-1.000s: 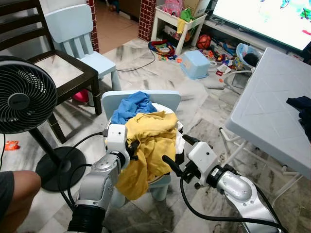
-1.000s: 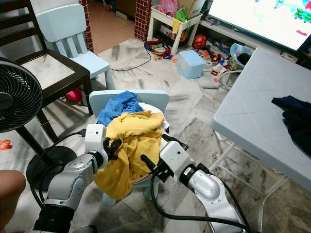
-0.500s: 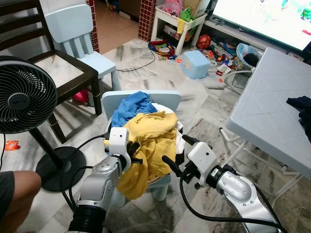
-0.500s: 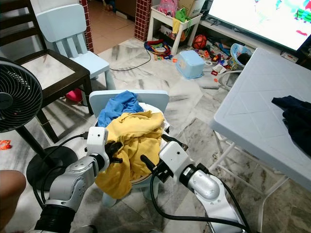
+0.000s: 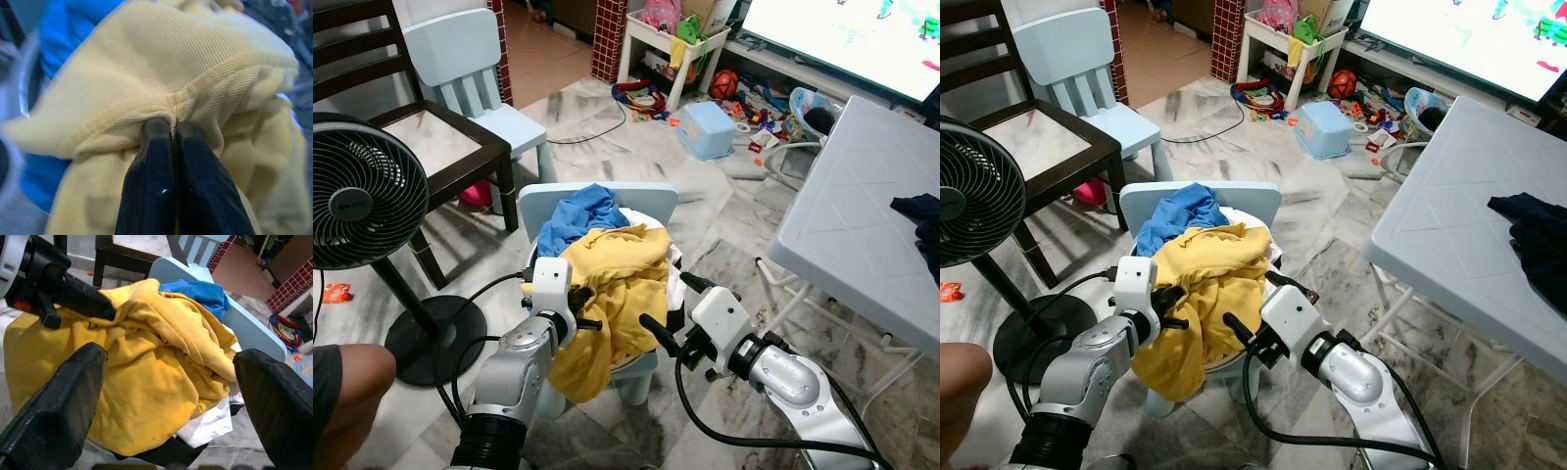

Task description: Hang hanger

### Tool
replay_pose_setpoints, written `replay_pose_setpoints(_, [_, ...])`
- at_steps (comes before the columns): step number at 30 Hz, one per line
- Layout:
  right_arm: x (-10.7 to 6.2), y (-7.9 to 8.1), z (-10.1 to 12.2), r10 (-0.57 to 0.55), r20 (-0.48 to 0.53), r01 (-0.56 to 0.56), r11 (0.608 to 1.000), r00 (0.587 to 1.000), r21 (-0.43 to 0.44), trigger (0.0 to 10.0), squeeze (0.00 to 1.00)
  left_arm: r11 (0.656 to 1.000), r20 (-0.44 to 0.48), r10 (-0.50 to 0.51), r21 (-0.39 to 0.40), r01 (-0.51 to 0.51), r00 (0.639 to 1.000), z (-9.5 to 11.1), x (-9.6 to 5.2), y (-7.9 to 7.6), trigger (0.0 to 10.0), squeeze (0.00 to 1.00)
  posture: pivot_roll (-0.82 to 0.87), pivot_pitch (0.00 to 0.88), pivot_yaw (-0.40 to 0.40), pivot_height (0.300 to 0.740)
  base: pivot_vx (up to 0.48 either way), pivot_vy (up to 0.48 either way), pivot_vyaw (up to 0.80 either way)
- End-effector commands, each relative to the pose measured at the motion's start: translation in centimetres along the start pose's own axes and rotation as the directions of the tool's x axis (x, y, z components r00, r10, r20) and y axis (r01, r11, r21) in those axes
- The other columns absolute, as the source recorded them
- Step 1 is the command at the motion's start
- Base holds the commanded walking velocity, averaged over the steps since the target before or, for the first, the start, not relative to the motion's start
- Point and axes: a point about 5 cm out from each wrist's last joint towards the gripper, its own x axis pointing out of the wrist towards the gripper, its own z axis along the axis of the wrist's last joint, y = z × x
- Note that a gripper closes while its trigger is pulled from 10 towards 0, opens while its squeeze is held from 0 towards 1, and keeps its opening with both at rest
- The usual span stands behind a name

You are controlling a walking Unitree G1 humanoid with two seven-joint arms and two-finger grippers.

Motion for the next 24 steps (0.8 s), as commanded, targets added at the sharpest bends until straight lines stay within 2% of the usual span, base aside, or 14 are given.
replay_pose_setpoints(1, [-0.1,-0.1,-0.2,0.003,-0.009,-0.003,1.000,1.000,-0.008,10.0,0.00,0.996,0.110,0.031,0.076,-0.040,0.993,1.7,-0.1,0.0,0.0,0.00,-0.03,0.121,-0.185,0.740,0.000,0.000,0.00])
replay_pose_setpoints(2, [-0.1,-0.1,-0.2,0.003,-0.009,-0.003,1.000,1.000,-0.008,10.0,0.00,0.996,0.110,0.031,0.076,-0.040,0.993,1.7,-0.1,0.0,0.0,0.00,-0.03,0.121,-0.185,0.740,0.000,0.000,0.00])
replay_pose_setpoints(4, [0.0,-0.1,-0.2,0.002,-0.008,-0.002,1.000,1.000,-0.007,10.0,0.00,0.991,0.180,0.037,0.117,-0.059,0.983,2.6,-0.2,-0.1,0.0,0.00,-0.03,0.118,-0.185,0.740,0.000,0.000,0.00])
replay_pose_setpoints(7, [0.2,0.0,-0.2,0.003,-0.004,-0.003,1.000,1.000,-0.007,10.0,0.00,0.967,0.271,0.042,0.231,-0.107,0.962,3.5,-0.6,-0.2,0.0,0.00,-0.03,0.114,-0.184,0.740,0.000,0.000,0.00])
replay_pose_setpoints(9, [0.2,-0.1,-0.2,0.002,-0.001,-0.002,1.000,1.000,-0.007,10.0,0.00,0.959,0.306,0.057,0.246,-0.137,0.950,3.6,-0.7,-0.3,0.0,0.00,-0.03,0.113,-0.183,0.740,0.000,0.000,0.00])
replay_pose_setpoints(10, [0.3,-0.1,-0.2,0.000,0.000,0.000,1.000,1.000,-0.008,10.0,0.00,0.942,0.350,0.067,0.285,-0.175,0.934,3.6,-1.0,-0.3,0.0,0.00,-0.03,0.111,-0.182,0.740,0.000,0.000,0.00])
replay_pose_setpoints(17, [0.3,-0.3,-0.2,-0.004,0.000,0.004,1.000,1.000,-0.010,10.0,0.00,0.907,0.395,0.068,0.359,-0.222,0.916,3.0,-1.1,-0.3,0.0,0.00,-0.03,0.099,-0.186,0.740,0.000,0.000,0.00])
replay_pose_setpoints(24, [0.4,-0.5,-0.2,-0.003,0.002,0.003,1.000,1.000,-0.016,10.0,0.00,0.911,0.390,0.079,0.346,-0.225,0.917,2.4,-0.9,-0.2,0.0,0.00,-0.03,0.094,-0.190,0.740,0.000,0.000,0.00])
